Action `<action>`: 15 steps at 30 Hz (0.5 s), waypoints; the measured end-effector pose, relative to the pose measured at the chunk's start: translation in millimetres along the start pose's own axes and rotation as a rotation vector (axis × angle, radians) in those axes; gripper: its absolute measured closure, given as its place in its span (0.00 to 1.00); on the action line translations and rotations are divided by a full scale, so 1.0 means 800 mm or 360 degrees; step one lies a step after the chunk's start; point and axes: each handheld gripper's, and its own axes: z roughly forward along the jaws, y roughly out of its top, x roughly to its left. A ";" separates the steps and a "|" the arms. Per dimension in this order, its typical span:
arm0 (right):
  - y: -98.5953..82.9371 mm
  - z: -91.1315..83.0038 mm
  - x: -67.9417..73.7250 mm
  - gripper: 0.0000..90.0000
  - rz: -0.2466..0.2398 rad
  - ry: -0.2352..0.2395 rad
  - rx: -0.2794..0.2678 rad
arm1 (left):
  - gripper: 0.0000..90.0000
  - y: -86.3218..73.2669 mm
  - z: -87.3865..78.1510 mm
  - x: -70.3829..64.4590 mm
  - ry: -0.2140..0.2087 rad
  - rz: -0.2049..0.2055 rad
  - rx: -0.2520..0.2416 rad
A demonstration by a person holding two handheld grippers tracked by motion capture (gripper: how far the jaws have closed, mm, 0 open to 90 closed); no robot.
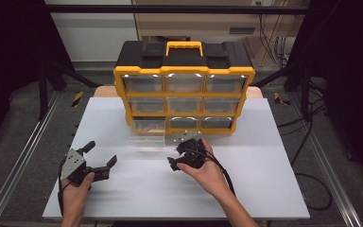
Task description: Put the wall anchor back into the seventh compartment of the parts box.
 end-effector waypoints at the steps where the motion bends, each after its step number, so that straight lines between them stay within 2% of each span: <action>1: 0.000 0.000 0.000 0.18 0.0000 0.0000 0.0000 | 0.01 0.000 0.000 0.000 -0.0001 0.0001 0.0000; 8: -0.013 0.008 -0.001 0.20 0.0006 0.0032 0.0023 | 0.01 0.000 0.001 0.000 -0.0001 0.0003 0.0001; 15: -0.021 0.013 -0.003 0.23 0.0046 0.0050 0.0055 | 0.01 0.000 0.001 -0.002 -0.0003 0.0010 0.0005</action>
